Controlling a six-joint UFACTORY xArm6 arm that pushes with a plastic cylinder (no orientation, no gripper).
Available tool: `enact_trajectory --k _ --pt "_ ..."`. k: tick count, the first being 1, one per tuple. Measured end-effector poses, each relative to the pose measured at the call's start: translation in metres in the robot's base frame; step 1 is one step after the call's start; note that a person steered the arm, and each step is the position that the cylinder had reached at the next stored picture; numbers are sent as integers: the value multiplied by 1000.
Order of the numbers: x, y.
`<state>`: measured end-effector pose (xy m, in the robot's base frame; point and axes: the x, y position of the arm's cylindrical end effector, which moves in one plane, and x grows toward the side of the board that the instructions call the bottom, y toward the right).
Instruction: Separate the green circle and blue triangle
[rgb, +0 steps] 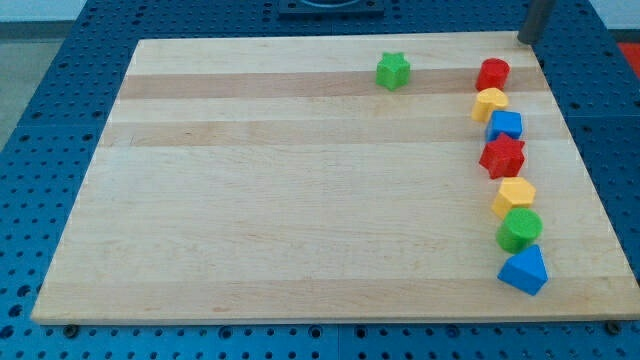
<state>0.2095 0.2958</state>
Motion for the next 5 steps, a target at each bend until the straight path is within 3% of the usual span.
enact_trajectory --k 1,2,4,5 --pt "18 0" --pt "110 0" --pt "117 0" --pt "205 -12"
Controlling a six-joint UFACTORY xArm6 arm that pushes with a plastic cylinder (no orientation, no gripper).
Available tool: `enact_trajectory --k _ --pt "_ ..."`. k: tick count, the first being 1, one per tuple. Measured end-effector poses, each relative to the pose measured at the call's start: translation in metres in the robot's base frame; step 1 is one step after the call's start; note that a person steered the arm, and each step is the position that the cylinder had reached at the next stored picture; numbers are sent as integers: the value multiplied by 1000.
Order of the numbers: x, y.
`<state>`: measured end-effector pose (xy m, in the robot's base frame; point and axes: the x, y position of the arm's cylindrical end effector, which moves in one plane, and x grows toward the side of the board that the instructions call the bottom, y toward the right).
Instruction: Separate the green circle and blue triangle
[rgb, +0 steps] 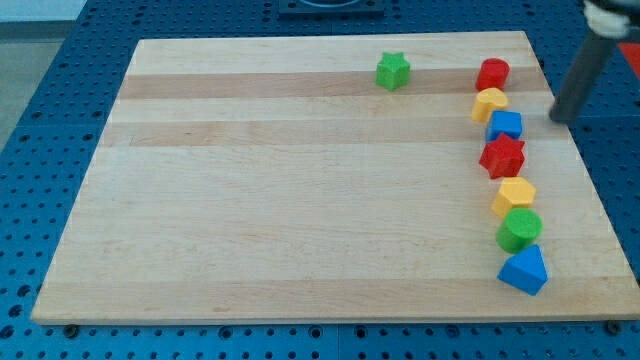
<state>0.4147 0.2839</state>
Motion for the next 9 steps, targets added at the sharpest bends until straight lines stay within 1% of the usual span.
enact_trajectory --k 1,2,4,5,6,7,8,9 --pt "94 -17" --pt "95 -17" --pt "141 -25" --pt "141 -30" --pt "142 -75" --pt "142 -76" --pt "142 -112" --pt "142 -181"
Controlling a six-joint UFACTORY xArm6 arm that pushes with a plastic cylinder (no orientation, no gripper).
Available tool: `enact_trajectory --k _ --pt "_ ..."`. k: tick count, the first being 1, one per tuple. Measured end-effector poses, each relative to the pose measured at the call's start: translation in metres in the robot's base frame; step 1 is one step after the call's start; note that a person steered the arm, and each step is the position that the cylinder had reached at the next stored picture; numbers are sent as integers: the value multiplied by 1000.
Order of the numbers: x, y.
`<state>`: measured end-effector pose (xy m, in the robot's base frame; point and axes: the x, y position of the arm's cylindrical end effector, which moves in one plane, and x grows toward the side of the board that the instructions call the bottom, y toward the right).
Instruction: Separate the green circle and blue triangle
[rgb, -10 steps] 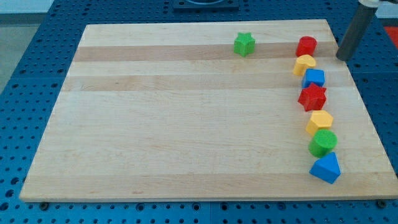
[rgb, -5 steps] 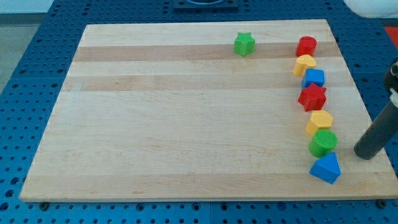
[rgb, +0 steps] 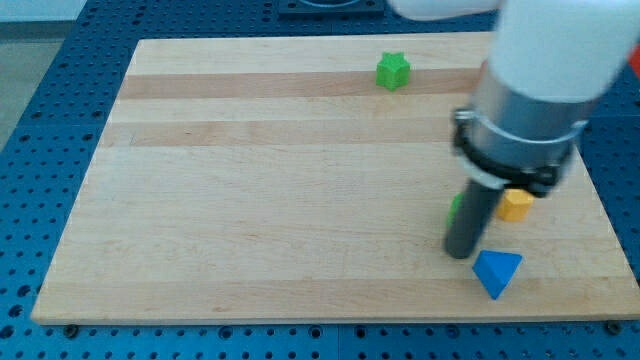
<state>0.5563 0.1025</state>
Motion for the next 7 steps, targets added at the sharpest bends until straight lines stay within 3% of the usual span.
enact_trajectory --k 2,3,5,7 --pt "-5 -100" --pt "-5 -100" --pt "63 -94" --pt "62 -73"
